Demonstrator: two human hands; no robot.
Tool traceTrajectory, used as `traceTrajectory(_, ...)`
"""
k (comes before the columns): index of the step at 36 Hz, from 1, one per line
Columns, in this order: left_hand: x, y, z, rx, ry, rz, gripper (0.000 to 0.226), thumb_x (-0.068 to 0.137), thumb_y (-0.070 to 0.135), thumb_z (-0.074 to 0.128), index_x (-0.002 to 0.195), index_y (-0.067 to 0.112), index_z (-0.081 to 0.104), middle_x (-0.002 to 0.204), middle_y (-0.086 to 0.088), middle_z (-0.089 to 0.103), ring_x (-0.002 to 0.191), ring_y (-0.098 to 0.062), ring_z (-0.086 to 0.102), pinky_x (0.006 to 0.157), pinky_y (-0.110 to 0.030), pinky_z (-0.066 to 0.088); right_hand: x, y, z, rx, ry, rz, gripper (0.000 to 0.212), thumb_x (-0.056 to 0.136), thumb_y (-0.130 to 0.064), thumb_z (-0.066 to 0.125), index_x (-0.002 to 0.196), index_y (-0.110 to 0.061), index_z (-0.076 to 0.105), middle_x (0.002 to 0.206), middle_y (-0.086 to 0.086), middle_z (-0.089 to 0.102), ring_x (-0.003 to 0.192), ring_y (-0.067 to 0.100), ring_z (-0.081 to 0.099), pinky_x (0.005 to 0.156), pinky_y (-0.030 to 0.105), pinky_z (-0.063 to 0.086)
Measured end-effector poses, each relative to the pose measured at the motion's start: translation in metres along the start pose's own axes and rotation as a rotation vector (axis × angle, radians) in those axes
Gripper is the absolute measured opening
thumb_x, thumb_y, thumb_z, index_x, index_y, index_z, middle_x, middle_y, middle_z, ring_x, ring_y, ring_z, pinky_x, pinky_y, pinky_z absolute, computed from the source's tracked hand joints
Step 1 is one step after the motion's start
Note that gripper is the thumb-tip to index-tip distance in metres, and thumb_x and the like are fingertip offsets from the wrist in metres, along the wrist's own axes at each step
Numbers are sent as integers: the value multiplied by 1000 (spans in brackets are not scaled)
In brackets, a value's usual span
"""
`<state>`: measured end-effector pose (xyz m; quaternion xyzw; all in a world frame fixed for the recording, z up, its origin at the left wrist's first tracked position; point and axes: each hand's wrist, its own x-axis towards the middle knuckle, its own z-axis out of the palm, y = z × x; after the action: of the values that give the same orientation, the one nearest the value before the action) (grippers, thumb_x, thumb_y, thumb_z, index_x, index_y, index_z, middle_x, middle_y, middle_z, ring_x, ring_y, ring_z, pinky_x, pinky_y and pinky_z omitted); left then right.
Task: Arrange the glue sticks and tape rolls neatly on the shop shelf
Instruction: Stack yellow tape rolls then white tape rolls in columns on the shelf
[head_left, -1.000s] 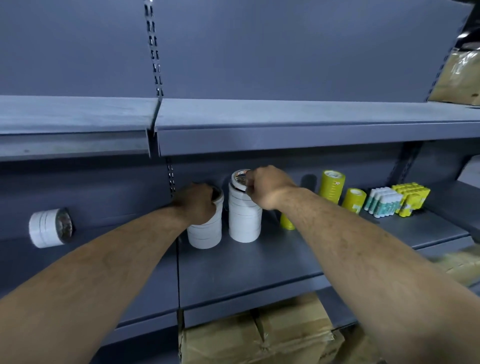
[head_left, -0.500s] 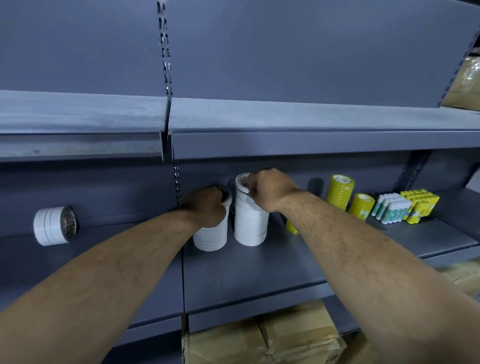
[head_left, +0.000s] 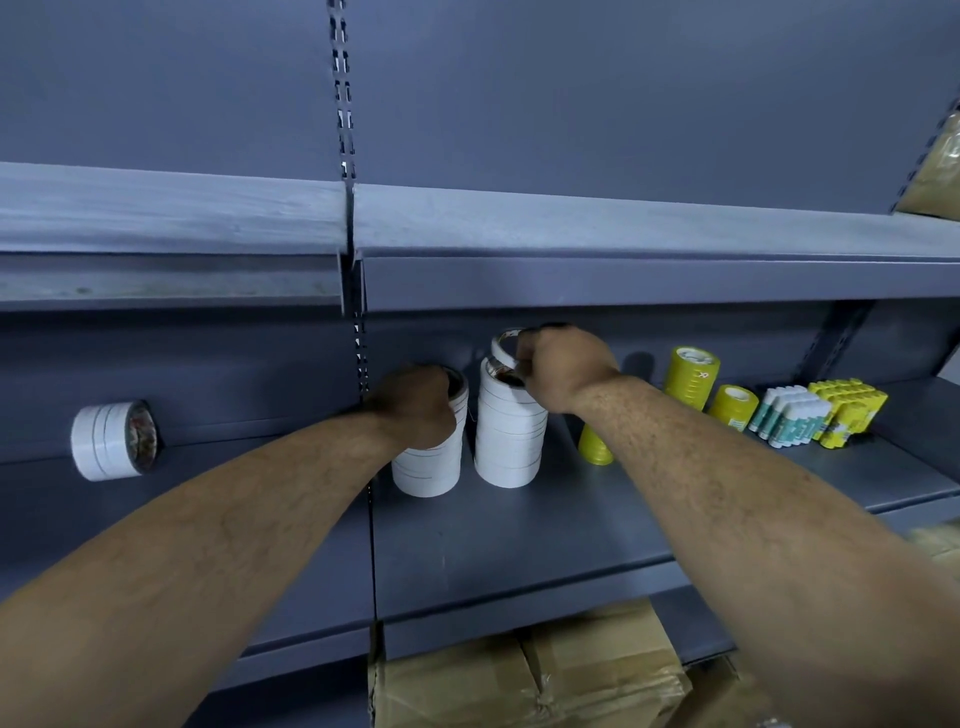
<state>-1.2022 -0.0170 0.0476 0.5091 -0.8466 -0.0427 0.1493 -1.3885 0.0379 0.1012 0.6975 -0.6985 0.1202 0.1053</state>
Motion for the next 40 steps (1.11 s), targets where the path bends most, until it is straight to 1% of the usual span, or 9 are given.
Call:
traceTrajectory(5, -1, 0, -3, 3, -27, 1, 14, 81, 12, 53, 68, 15, 48, 92, -6, 65, 95, -29, 65, 69, -24, 40, 0, 2, -3, -23, 1, 5, 17, 93, -27, 54, 103, -26, 68, 104, -2, 69, 94, 23, 62, 70, 26, 43)
traceTrajectory(13, -1, 1, -4, -2, -48, 5, 24, 83, 11, 53, 63, 16, 42, 84, -2, 60, 90, -27, 64, 67, -25, 40, 1, -2, -4, -4, -71, 5, 12, 90, -26, 58, 95, -24, 69, 98, -2, 69, 91, 21, 63, 74, 28, 52)
traceTrajectory(15, -2, 1, -6, -17, -55, 5, 21, 83, 15, 55, 64, 16, 44, 89, -4, 65, 90, -26, 64, 67, -25, 40, 1, -5, -3, 0, -93, 5, 13, 88, -22, 57, 93, -23, 69, 96, -2, 69, 90, 22, 64, 75, 31, 55)
traceTrajectory(18, -7, 4, -12, -11, 27, 33, 20, 79, 27, 57, 65, 16, 47, 82, 2, 62, 91, -26, 63, 68, -26, 40, 4, -7, 2, -8, -99, -9, 6, 90, -22, 58, 87, -23, 64, 94, -2, 69, 88, 22, 64, 69, 28, 51)
traceTrajectory(20, -11, 7, -17, -13, 111, 44, 23, 80, 31, 54, 61, 21, 44, 87, 1, 66, 95, -26, 62, 79, -31, 48, 4, -9, 4, -16, -101, -20, 7, 90, -22, 59, 85, -26, 61, 94, -1, 69, 88, 23, 64, 67, 27, 47)
traceTrajectory(22, -14, 9, -21, 0, 170, 41, 26, 83, 36, 50, 62, 25, 41, 96, 0, 68, 101, -27, 61, 92, -41, 49, 5, -9, 6, -16, -112, -19, 7, 91, -23, 59, 89, -24, 66, 96, 0, 69, 89, 24, 64, 70, 30, 52)
traceTrajectory(25, -15, 5, -22, 18, 152, 20, 28, 87, 42, 46, 69, 21, 46, 100, -2, 68, 103, -28, 61, 94, -43, 49, 5, -10, 7, -21, -133, -21, 15, 93, -26, 56, 99, -23, 70, 101, 2, 69, 88, 24, 62, 75, 33, 55)
traceTrajectory(31, -17, 0, -22, 61, 128, 2, 17, 82, 37, 52, 75, 21, 49, 103, -1, 68, 103, -28, 60, 85, -33, 47, 7, -10, 11, -42, -132, -25, 15, 94, -28, 55, 98, -22, 68, 102, 5, 68, 84, 25, 58, 68, 28, 45)
traceTrajectory(40, -19, -3, -24, 66, 127, 14, 17, 84, 34, 52, 82, 19, 60, 98, -1, 68, 96, -25, 61, 70, -27, 37, 10, -7, 12, -36, -176, -15, 23, 94, -33, 54, 103, -18, 69, 106, 5, 68, 93, 25, 62, 72, 28, 48)
